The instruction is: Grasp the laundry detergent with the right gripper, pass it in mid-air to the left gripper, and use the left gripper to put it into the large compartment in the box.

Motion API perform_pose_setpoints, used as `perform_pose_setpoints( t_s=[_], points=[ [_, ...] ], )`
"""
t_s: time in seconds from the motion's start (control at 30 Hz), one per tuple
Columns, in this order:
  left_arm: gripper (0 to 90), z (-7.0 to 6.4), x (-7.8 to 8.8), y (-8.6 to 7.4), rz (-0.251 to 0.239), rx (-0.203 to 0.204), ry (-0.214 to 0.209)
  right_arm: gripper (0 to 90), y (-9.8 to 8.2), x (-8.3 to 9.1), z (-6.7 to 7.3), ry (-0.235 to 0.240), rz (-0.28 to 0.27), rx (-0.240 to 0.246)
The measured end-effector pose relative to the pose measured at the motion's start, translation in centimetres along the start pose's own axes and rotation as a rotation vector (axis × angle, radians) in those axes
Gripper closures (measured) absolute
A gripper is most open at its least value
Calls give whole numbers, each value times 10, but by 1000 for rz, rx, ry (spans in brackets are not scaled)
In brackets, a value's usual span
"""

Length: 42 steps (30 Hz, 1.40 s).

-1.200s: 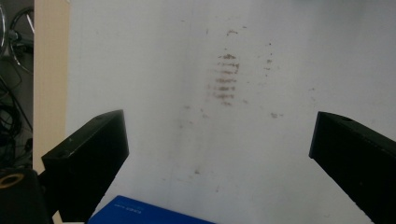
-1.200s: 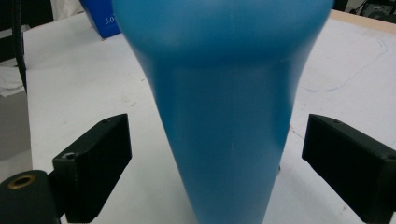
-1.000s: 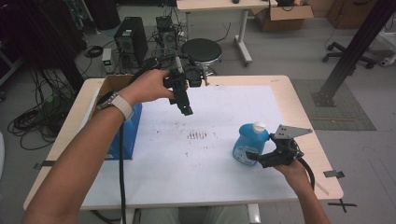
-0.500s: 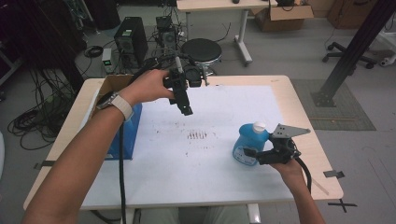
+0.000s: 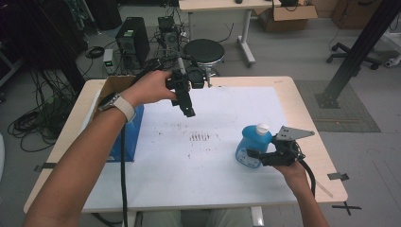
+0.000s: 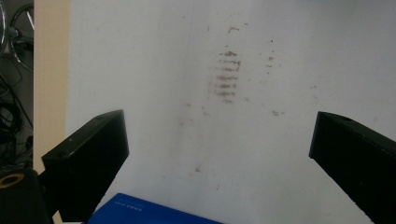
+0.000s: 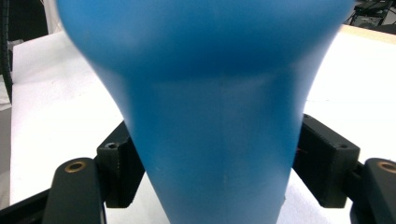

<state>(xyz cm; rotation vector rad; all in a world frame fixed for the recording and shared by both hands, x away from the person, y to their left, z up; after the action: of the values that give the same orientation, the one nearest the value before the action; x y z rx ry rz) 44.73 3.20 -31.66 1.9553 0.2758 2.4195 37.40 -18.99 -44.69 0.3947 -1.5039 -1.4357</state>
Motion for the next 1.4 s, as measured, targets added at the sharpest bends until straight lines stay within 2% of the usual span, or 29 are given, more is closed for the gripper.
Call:
perform_pose_setpoints(
  t_s=[0.57, 0.7, 0.87, 0.9, 1.13, 1.27, 1.4],
  points=[
    [53, 0, -2, -1, 5, 0, -1, 351, -1, 0, 0, 4, -5, 13],
    [53, 0, -2, -1, 7, -2, -3, 400, -1, -1, 1, 19, -3, 21],
    [53, 0, -1, -1, 7, 0, -2, 418, 1, 0, 2, 10, 6, 48],
    [53, 0, -2, -1, 5, 1, -2, 431, 2, 0, 3, -4, 10, 73],
    [53, -1, -1, 0, 8, -6, 1, 448, 3, 0, 4, -26, 15, 97],
    [53, -2, 1, 0, 4, -7, 2, 448, 10, 4, 8, -5, 1, 97],
    [53, -5, 3, 0, 0, -11, 3, 448, 22, 10, 15, 15, 7, 128]
  ],
)
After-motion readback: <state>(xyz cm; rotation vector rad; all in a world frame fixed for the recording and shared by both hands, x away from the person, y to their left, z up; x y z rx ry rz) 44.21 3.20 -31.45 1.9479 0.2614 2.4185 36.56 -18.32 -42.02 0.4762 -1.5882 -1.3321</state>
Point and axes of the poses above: each handheld gripper's, and its own axes: x roughly backward along the jaws, y roughly out of its top, z roughly to its left, the point moved 10 cm from there along -x, roughly forward along the jaws, and after that the axes turned 4 degrees about -x, right-handed, at the moved point
